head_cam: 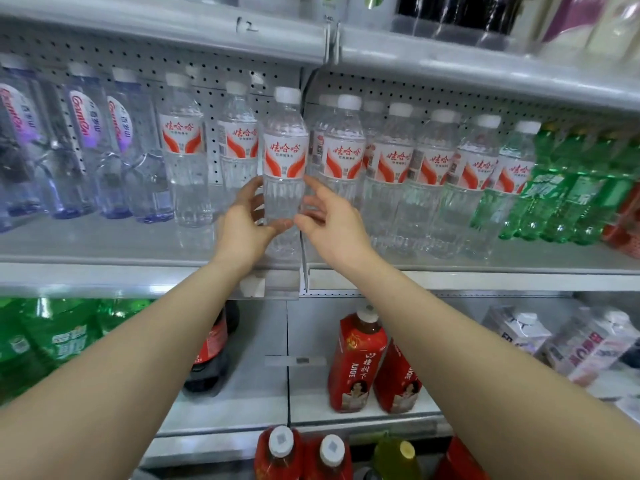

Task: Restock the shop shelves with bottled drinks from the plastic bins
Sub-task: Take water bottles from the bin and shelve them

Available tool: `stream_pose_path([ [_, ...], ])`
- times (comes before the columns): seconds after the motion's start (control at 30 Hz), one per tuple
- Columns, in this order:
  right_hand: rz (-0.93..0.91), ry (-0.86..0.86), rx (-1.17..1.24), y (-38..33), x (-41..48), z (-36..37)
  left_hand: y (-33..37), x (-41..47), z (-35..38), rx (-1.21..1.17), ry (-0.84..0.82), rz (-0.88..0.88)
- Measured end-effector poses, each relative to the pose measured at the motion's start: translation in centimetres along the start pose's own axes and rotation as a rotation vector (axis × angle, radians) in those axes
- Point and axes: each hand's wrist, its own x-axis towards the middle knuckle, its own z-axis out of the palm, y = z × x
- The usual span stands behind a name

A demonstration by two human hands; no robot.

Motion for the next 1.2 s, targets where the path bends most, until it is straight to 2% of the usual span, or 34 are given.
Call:
stream_pose_path([
  [0.23,0.02,-0.023,0.009,0.4,0.3,0.2,0.1,0.2,0.1,0.016,-0.029,-0.034],
  [0.57,-0.062,-0.012,-0.016,0.9,-2.0,-1.1,0.7,-4.0,1.2,0.121,0.175,0.049],
  [0.77,-0.049,0.016,-0.069,2.5,-5.5,-4.2,2.0,-8.2,4.8,0.02,0.009,0.027],
  [1.2,0.118,0.186,-0.259,11.8,-17.6,-17.4,5.4,-17.2,19.0,0.035,-0.304,0.095],
])
